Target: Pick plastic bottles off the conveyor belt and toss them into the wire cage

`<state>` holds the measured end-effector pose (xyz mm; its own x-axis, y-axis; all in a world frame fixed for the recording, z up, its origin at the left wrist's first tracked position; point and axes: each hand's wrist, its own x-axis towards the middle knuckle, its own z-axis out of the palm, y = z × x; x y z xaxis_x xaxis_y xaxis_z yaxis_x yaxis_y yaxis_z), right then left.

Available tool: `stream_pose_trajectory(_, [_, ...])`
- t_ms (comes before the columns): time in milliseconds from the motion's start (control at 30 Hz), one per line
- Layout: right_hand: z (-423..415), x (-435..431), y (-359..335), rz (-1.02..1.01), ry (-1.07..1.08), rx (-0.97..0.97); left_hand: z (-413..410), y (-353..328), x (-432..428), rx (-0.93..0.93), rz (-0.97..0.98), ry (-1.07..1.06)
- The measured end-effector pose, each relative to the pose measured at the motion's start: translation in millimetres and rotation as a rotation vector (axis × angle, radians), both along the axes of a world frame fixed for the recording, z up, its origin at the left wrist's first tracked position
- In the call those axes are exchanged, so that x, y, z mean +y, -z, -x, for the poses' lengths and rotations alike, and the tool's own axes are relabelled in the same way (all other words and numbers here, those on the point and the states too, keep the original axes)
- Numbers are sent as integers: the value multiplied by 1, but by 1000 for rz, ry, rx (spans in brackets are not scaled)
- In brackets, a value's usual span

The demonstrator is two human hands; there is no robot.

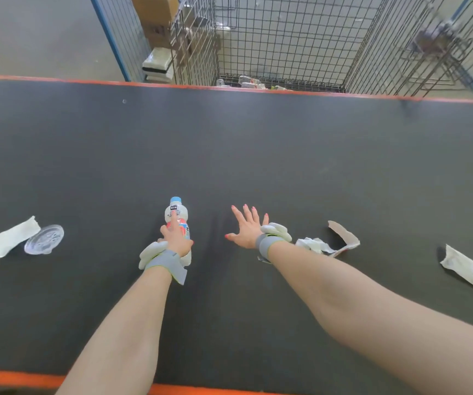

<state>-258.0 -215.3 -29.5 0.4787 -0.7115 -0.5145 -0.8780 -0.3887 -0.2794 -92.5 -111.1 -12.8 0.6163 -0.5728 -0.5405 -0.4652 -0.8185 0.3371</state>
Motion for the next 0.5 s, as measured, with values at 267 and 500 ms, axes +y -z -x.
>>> stream_pose_trajectory(267, [7, -130, -3, -160, 289, -71, 20, -8, -155, 372, 310, -194])
stream_pose_trajectory(500, [-29, -340, -54, -57, 658, -512, 3, -88, -421, 808, 660, -360])
